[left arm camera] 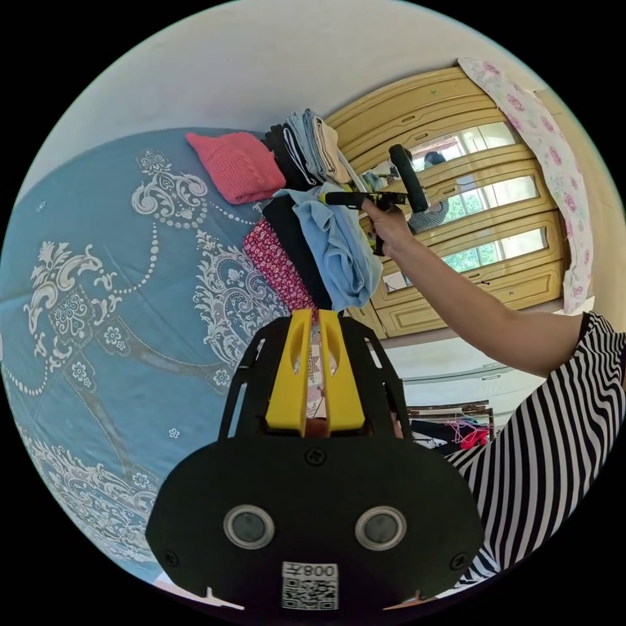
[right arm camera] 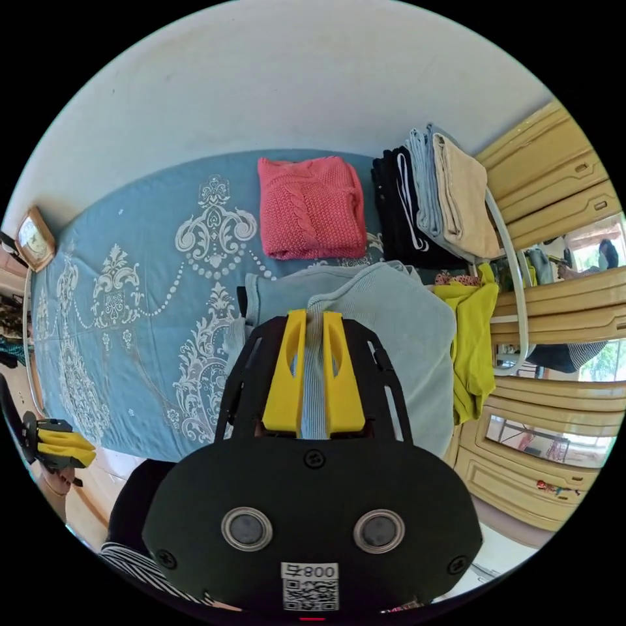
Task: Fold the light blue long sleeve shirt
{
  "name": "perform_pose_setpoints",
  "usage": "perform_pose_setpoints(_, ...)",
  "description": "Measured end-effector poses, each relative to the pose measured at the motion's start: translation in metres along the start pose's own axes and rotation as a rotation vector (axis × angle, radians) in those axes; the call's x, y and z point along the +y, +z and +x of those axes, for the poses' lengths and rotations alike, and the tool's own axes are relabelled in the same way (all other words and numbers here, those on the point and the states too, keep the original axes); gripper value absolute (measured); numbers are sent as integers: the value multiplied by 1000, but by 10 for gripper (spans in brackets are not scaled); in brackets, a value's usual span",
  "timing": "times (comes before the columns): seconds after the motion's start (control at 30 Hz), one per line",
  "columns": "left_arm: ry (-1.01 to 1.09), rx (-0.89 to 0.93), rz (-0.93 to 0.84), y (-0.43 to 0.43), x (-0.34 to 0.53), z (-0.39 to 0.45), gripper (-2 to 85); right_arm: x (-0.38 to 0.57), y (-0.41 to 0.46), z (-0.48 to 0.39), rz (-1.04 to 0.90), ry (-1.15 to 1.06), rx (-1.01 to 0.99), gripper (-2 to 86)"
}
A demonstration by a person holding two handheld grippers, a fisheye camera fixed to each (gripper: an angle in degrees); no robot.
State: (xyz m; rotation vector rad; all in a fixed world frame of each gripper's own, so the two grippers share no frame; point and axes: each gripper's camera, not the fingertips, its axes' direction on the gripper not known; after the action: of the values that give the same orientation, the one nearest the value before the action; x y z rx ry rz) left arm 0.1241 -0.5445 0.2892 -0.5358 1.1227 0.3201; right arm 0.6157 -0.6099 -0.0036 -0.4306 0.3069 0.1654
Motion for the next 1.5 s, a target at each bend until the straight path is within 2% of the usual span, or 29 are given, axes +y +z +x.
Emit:
perform_pose_setpoints(0.13,7,20,22,-21,3,-4,19,0,-39,4,49,36,-53,37)
perform_pose_setpoints(0.27,29,26,50,-56,15,-7,18,12,-120,24,208,78,-287,28)
perform_pose_setpoints(0.43,40,42,119,-114,41,-17,30,31,-226,28,396,26,-468,25)
perform_pose_setpoints(0.5,57,44,174,-153,56,-22,43,37,-278,18,492,-25,-581,24)
perform_pose_setpoints(0.7,125,0,315,-268,96,-33,80,45,-400,-52,668,-246,-735,23)
perform_pose_setpoints(0.97,218,-97,482,-423,157,-40,94,64,-522,-163,798,-544,-890,22)
perform_pose_setpoints(1.1,228,-111,571,-498,197,-52,95,66,-558,-224,814,-654,-930,21)
perform_pose_setpoints(1.2,249,-91,511,-527,217,-62,71,62,-570,-264,818,-691,-968,21)
perform_pose_setpoints(1.3,259,-65,466,-541,250,-68,18,48,-571,-302,788,-706,-1015,21)
perform_pose_setpoints(1.43,223,-34,395,-531,308,-75,7,30,-562,-355,709,-738,-1015,20)
perform_pose_setpoints(1.5,130,-61,363,-515,351,-80,6,15,-542,-392,588,-767,-1038,20)
